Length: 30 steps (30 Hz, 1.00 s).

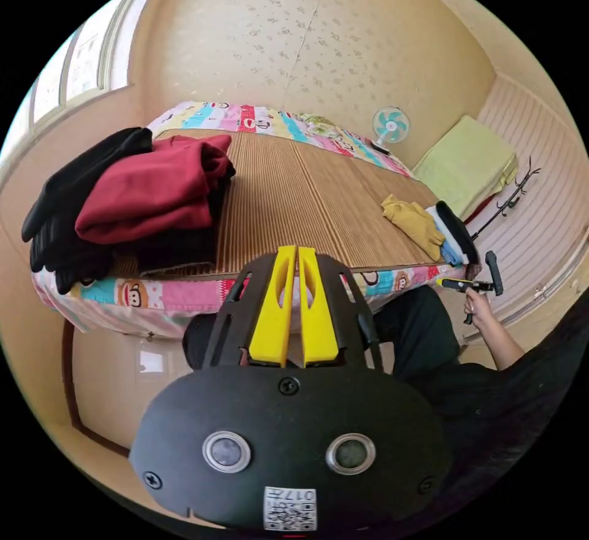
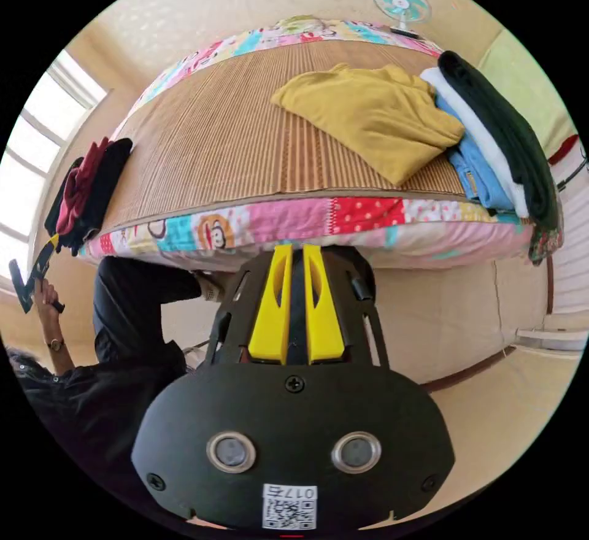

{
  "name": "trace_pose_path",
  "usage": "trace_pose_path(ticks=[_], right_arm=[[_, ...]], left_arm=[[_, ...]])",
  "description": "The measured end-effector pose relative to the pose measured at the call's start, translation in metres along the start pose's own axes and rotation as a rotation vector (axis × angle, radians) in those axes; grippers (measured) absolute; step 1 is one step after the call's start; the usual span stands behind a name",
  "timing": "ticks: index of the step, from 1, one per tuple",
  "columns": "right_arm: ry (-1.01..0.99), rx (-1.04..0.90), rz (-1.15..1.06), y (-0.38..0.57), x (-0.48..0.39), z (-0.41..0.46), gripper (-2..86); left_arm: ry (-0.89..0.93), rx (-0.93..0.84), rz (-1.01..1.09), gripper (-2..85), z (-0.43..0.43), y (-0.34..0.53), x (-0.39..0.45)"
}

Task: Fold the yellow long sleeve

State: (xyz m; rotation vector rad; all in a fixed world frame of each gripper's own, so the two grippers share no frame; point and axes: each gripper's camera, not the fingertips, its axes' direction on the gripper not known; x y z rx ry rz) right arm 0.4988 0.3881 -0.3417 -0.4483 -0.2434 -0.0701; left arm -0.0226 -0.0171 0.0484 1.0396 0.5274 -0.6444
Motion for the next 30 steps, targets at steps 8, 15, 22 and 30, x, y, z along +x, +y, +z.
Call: trace_pose_path(ticks=[8, 15, 22, 30], right_arm=[[0.002, 0.293, 0.188, -0.138, 0.046, -0.001, 8.0], [-0.195, 0.456, 0.18, -0.175, -0.014, -0.021, 2.9], [-0.277, 0.38, -0.185, -0.032, -0.204, -0.044, 1.5], [-0.294, 0.359, -0.344, -0.042, -0.258, -0.045, 3.8]], left_arm=[[0.074, -0.085, 0.002, -0.5, 0.027, -0.001, 0.048], [0.036, -0.145, -0.119, -0.4, 0.032, 0.014, 0.048], [0.102, -0.159, -0.145, 2.2, 0.061, -0.004, 0.046], [0.311, -0.258, -0.1, 6.2, 0.103, -0.022, 0.064]])
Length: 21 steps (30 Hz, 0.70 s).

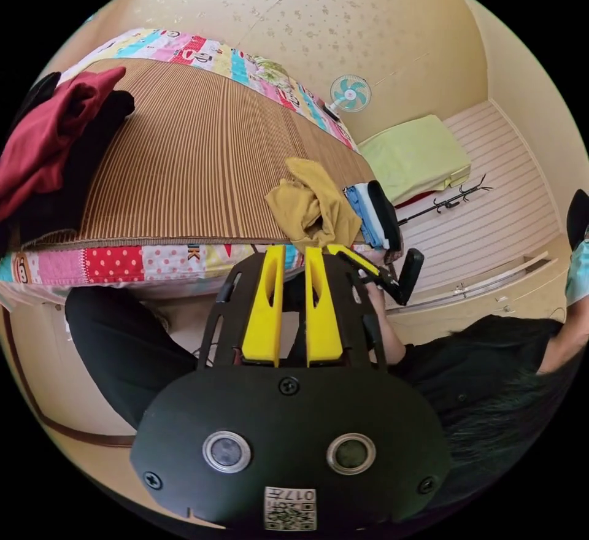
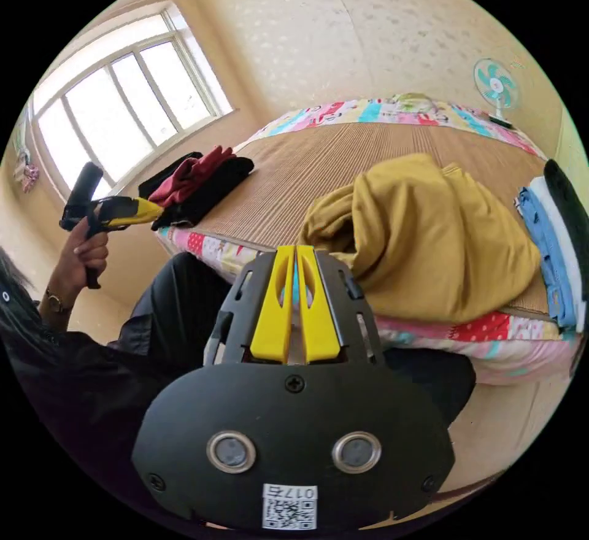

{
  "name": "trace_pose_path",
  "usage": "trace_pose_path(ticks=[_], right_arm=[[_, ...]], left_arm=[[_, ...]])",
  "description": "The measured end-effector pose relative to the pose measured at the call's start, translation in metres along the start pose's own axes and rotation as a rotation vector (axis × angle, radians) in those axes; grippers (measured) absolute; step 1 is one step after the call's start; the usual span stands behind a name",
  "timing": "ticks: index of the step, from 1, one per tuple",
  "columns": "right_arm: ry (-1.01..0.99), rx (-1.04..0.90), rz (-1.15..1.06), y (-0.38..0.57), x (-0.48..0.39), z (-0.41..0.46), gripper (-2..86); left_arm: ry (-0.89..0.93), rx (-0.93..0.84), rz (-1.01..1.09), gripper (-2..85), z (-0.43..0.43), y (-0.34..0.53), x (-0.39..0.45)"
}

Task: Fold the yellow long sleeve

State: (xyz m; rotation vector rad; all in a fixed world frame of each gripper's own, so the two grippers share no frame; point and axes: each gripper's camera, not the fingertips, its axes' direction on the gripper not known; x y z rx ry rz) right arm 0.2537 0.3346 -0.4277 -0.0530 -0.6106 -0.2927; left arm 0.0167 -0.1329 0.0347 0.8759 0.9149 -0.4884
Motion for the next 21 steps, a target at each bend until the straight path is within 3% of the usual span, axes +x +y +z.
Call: trace_pose_path(ticks=[5, 8, 11, 13, 15, 17, 19, 21], right_arm=[[0.239, 0.01, 0.169, -0.111, 0.095, 0.04, 11.8], [0.181, -0.388, 0.155, -0.155, 0.148, 0.132, 8.9], [0.125, -0.229, 0.173, -0.168, 0.15, 0.072, 5.1], [0.166, -0.041, 0.213, -0.149, 0.134, 0.005, 4.0], [0.364, 0.229, 0.283, -0.086, 0.096, -0.075, 3.1], [0.505, 0.32, 0.323, -0.031, 0.069, -0.103, 2.6], [0.55, 0.242, 0.297, 0.009, 0.051, -0.101, 2.3], [0.553, -0.076, 0.237, 0.042, 0.042, -0.068, 2.0]], left_arm=[[0.018, -0.037, -0.024, 6.4, 0.008, 0.01, -0.01], [0.054, -0.044, -0.066, 6.5, 0.015, 0.016, -0.02], [0.098, -0.074, -0.067, 6.4, 0.024, 0.016, -0.023], [0.065, -0.091, -0.048, 6.5, 0.03, 0.011, -0.022], [0.042, -0.106, -0.044, 6.5, 0.037, 0.005, -0.024], [0.059, -0.13, -0.047, 6.5, 0.048, -0.007, -0.03], [0.108, -0.164, -0.03, 7.0, 0.068, -0.032, -0.033], [0.117, -0.201, 0.014, 8.3, 0.087, -0.059, -0.028]])
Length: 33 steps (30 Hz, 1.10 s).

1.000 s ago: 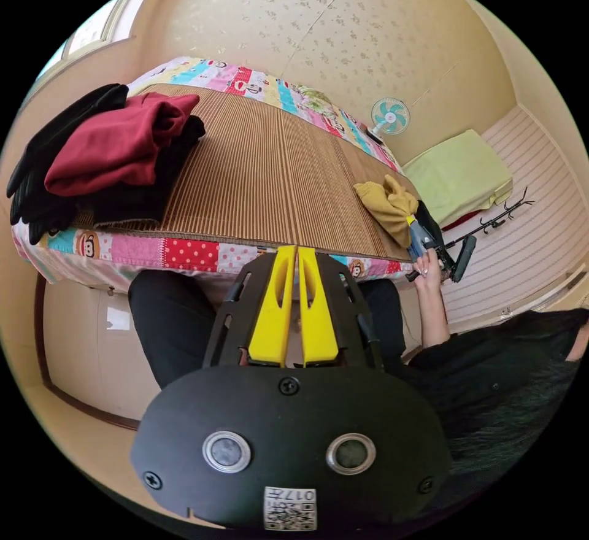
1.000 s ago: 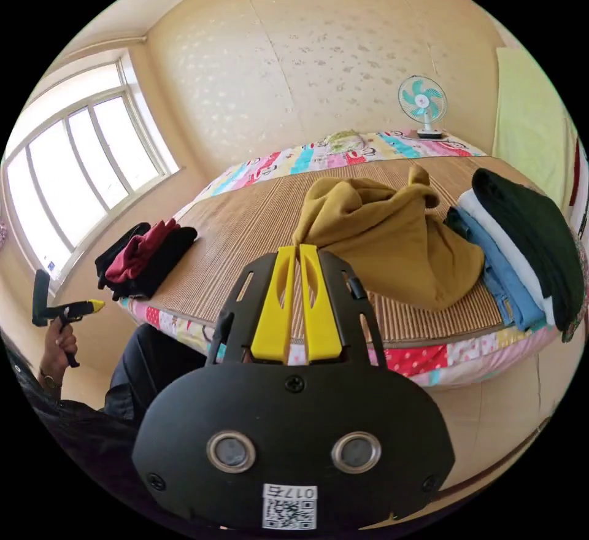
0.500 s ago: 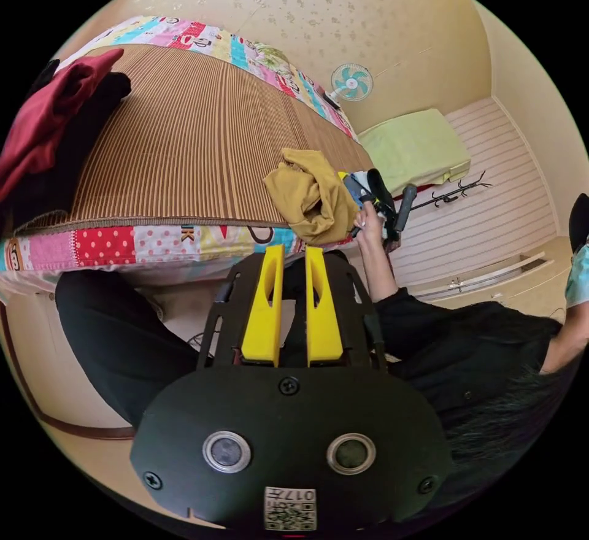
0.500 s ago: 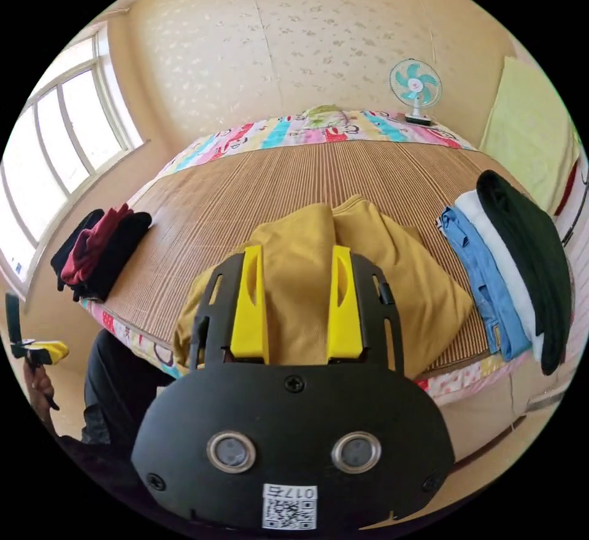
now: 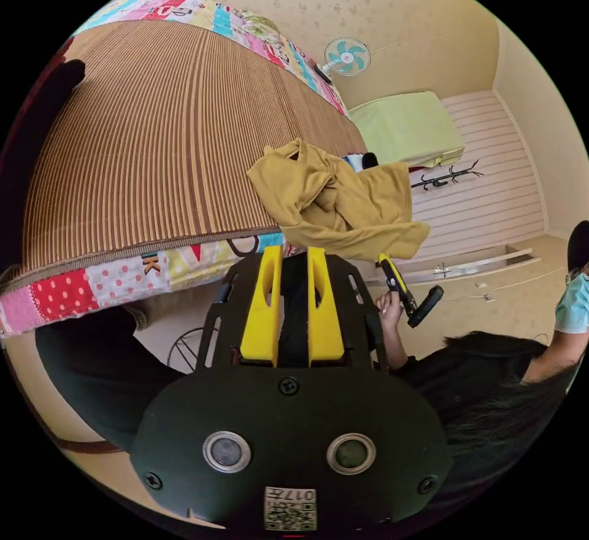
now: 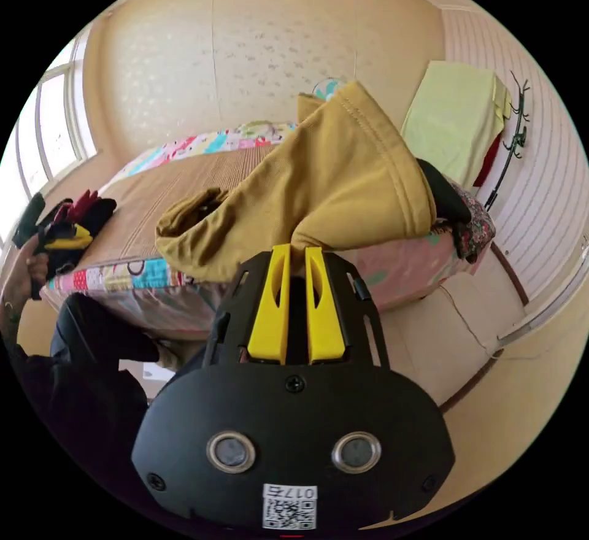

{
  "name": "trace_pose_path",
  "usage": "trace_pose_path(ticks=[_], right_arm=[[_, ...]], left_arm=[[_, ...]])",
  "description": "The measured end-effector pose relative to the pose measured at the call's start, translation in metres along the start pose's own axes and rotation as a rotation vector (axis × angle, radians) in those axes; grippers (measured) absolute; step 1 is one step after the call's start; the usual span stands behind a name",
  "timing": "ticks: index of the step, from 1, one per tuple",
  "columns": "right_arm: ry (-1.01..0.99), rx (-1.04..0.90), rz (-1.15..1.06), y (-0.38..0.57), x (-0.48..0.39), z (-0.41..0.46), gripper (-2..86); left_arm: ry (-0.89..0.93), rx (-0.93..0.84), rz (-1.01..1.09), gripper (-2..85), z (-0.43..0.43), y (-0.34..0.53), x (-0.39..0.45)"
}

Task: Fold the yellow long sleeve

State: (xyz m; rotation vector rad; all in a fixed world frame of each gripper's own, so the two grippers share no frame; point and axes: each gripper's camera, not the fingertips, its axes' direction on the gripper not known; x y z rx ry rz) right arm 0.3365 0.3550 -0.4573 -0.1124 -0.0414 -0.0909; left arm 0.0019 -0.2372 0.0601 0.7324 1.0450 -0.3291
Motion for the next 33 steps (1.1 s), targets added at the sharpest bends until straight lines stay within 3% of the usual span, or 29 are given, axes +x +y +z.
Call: trace_pose_path(ticks=[2, 6, 10, 14, 16, 18, 21, 23, 24, 26, 28, 31, 33], right_arm=[[0.016, -0.138, -0.031, 0.013, -0.006, 0.012, 1.5], [0.107, 0.21, 0.039, 0.0, -0.006, -0.049, 1.3], [0.13, 0.416, -0.094, -0.055, -0.027, -0.049, 2.6], [0.099, 0.299, -0.341, -0.175, -0.063, 0.011, 8.5], [0.142, 0.247, -0.408, -0.224, -0.079, 0.046, 10.2], [0.144, 0.144, -0.503, -0.28, -0.101, 0.102, 11.2], [0.154, -0.121, -0.54, -0.33, -0.12, 0.196, 10.6], [0.169, -0.27, -0.507, -0.344, -0.125, 0.243, 8.2], [0.133, -0.238, -0.434, -0.348, -0.123, 0.239, 5.5], [0.118, -0.155, -0.287, -0.353, -0.116, 0.209, 4.3], [0.088, 0.017, -0.15, -0.348, -0.106, 0.149, 3.8], [0.074, 0.329, -0.048, -0.326, -0.097, 0.025, 3.3], [-0.032, 0.528, -0.004, -0.302, -0.083, -0.07, 3.1]], left_arm=[[-0.025, -0.046, 0.046, 11.0, 0.018, -0.034, 0.006], [-0.155, -0.121, 0.141, 15.3, 0.083, -0.104, 0.028], [-0.356, -0.263, 0.266, 11.3, 0.169, -0.12, 0.055], [-0.335, -0.197, 0.299, 6.5, 0.166, -0.087, 0.066], [-0.182, 0.051, 0.354, 6.3, 0.104, -0.036, 0.08], [-0.141, 0.136, 0.452, 5.7, 0.067, 0.008, 0.09], [-0.192, 0.002, 0.517, 1.1, 0.047, 0.062, 0.083], [-0.308, -0.063, 0.382, 1.1, 0.039, 0.085, 0.056], [-0.377, -0.072, 0.238, 2.9, 0.03, 0.098, 0.033], [-0.351, -0.066, 0.083, 5.6, 0.013, 0.114, 0.001], [-0.16, -0.011, -0.013, 7.9, -0.006, 0.126, -0.026], [0.004, 0.041, 0.027, 9.0, -0.011, 0.117, -0.026], [0.015, 0.021, 0.105, 10.5, -0.006, 0.102, -0.01]])
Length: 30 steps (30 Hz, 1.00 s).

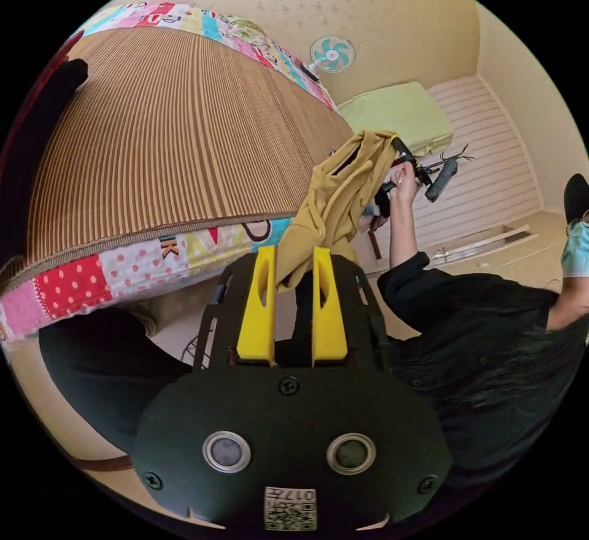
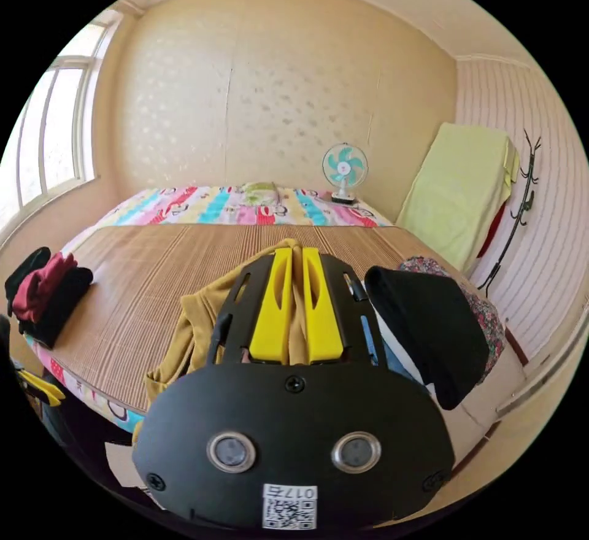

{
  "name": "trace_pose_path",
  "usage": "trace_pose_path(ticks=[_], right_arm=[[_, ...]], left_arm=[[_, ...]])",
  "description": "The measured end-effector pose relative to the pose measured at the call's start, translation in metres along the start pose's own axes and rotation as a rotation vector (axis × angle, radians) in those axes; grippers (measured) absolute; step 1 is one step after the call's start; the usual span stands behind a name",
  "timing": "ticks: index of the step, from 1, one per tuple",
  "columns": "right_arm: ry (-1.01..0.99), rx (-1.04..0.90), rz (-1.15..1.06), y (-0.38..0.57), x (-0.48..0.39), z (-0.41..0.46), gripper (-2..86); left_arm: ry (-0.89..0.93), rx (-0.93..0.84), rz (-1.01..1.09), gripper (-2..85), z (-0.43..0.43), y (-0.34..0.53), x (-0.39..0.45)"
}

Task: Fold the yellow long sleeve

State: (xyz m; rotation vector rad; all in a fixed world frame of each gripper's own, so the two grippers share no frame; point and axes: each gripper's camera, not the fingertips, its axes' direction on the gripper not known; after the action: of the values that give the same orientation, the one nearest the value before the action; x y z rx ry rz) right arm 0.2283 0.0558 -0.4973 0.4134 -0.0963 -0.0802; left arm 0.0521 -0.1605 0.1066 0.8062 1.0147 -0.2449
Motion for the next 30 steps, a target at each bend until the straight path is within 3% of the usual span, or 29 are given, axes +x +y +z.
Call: trace_pose_path(ticks=[4, 10, 13, 18, 21, 24, 28, 30], right_arm=[[-0.191, 0.222, 0.102, -0.027, 0.015, -0.117, 2.9], [-0.065, 0.564, 0.034, -0.068, -0.036, -0.266, 2.9], [0.064, 0.726, -0.039, -0.094, -0.077, -0.321, 2.9], [0.059, 0.91, -0.031, -0.139, -0.113, -0.401, 2.9], [0.208, 0.916, 0.027, -0.168, -0.135, -0.425, 2.9], [0.212, 0.903, 0.058, -0.189, -0.141, -0.437, 2.9], [0.134, 0.788, 0.062, -0.212, -0.127, -0.436, 3.0], [0.092, 0.763, 0.084, -0.209, -0.103, -0.429, 3.0]], left_arm=[[0.068, -0.065, 0.235, 14.7, 0.013, -0.034, 0.074], [0.141, -0.057, 0.491, 16.7, 0.006, -0.007, 0.18], [0.117, -0.029, 0.52, 18.0, -0.002, 0.012, 0.201], [0.058, 0.084, 0.557, 18.5, -0.037, 0.028, 0.224], [0.059, 0.102, 0.581, 18.6, -0.057, 0.034, 0.24], [-0.053, 0.222, 0.564, 17.4, -0.084, 0.044, 0.249], [-0.071, 0.483, 0.567, 1.4, -0.144, 0.068, 0.25], [-0.121, 0.628, 0.485, 0.3, -0.18, 0.078, 0.243]])
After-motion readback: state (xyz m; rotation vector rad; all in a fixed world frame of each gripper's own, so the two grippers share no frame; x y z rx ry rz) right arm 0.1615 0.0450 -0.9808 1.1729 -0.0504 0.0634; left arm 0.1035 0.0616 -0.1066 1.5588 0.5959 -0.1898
